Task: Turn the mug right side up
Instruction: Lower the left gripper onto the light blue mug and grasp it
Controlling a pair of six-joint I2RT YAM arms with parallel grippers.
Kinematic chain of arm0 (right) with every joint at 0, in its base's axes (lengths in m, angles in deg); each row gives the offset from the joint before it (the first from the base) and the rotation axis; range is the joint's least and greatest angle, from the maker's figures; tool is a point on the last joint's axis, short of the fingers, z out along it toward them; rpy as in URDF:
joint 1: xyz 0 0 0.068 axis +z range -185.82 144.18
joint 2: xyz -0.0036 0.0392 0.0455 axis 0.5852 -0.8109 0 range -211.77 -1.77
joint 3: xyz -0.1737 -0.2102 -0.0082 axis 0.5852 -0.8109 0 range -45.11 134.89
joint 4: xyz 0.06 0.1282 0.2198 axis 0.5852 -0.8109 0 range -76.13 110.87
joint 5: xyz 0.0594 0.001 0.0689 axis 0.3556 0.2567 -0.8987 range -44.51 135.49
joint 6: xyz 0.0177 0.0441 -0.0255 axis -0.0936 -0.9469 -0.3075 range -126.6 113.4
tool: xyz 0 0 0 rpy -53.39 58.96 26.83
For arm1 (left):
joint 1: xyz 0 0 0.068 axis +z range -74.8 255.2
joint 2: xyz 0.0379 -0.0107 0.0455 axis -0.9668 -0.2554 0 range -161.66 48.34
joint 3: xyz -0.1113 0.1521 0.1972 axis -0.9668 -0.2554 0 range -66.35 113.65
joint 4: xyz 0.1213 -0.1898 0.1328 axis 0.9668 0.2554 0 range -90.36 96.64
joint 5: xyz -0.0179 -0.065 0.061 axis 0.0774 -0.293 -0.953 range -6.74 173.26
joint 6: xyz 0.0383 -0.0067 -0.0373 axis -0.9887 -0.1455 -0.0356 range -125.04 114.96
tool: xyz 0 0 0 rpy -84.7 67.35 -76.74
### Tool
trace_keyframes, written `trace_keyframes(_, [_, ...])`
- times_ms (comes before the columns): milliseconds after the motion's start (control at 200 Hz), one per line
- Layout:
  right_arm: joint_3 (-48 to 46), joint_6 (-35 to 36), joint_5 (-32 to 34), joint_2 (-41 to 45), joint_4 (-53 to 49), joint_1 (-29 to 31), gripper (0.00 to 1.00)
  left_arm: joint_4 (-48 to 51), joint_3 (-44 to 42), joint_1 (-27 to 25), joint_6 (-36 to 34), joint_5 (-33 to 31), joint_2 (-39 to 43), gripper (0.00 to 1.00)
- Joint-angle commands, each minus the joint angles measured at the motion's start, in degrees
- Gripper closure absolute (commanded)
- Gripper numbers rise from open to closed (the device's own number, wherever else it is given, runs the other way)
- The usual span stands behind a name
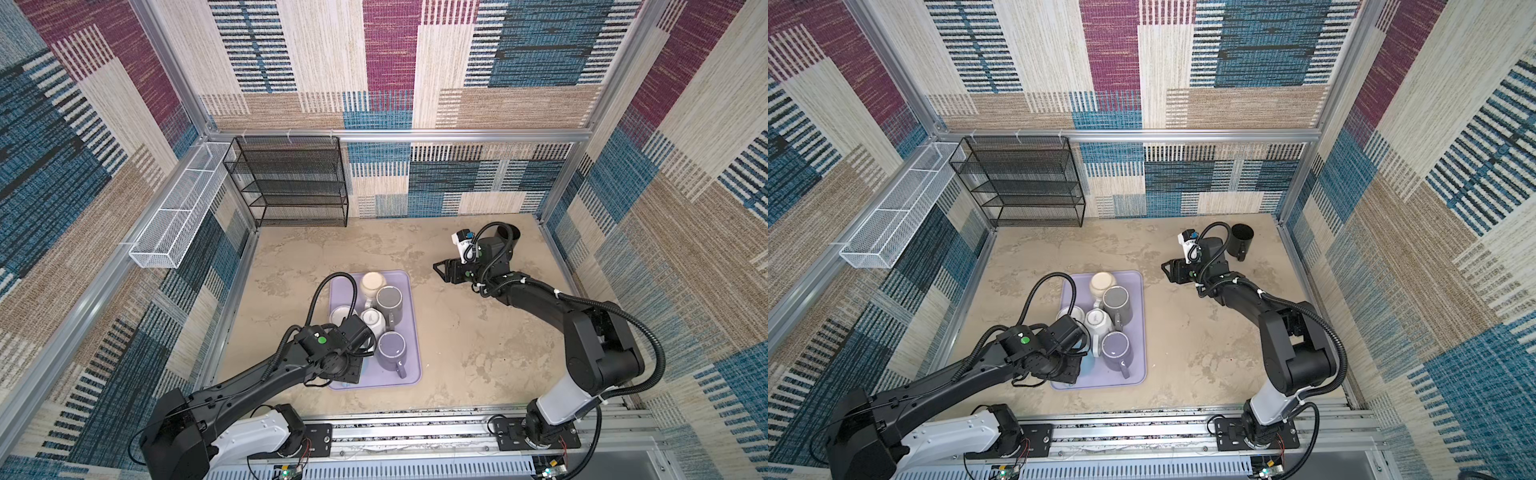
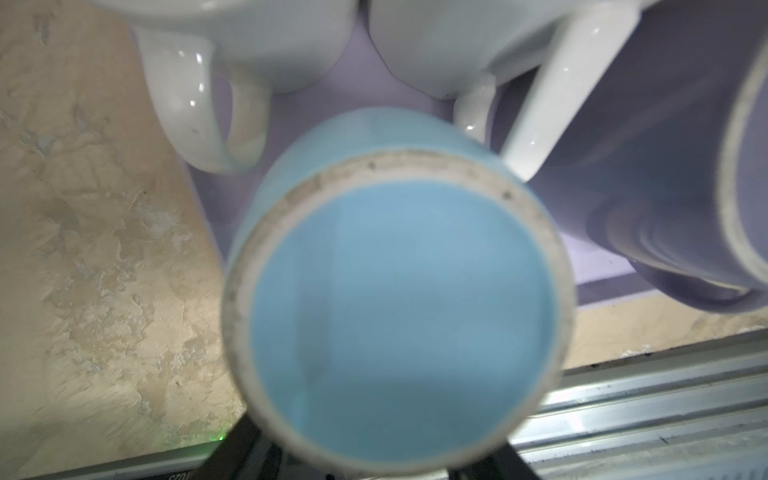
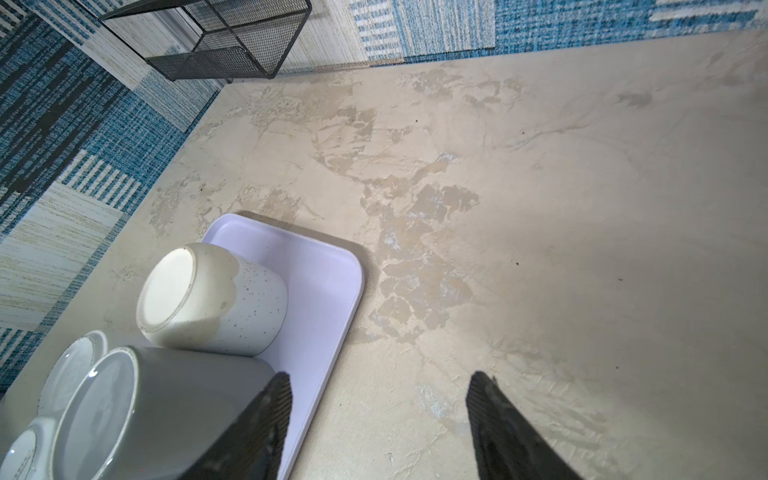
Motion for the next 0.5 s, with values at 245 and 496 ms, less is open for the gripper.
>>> trace_keyframes(245, [0.42, 0.12, 0.04, 0.11, 0.99, 0.07, 0.3, -1.9, 0.57, 0.01, -2.62, -0.52, -3.4, 0.49])
trace_keyframes(496, [0.42, 0.32, 0.57, 0.2, 0.48, 0.18, 0.3, -1.84, 0.13, -0.01, -2.63, -1.09, -4.3, 0.53])
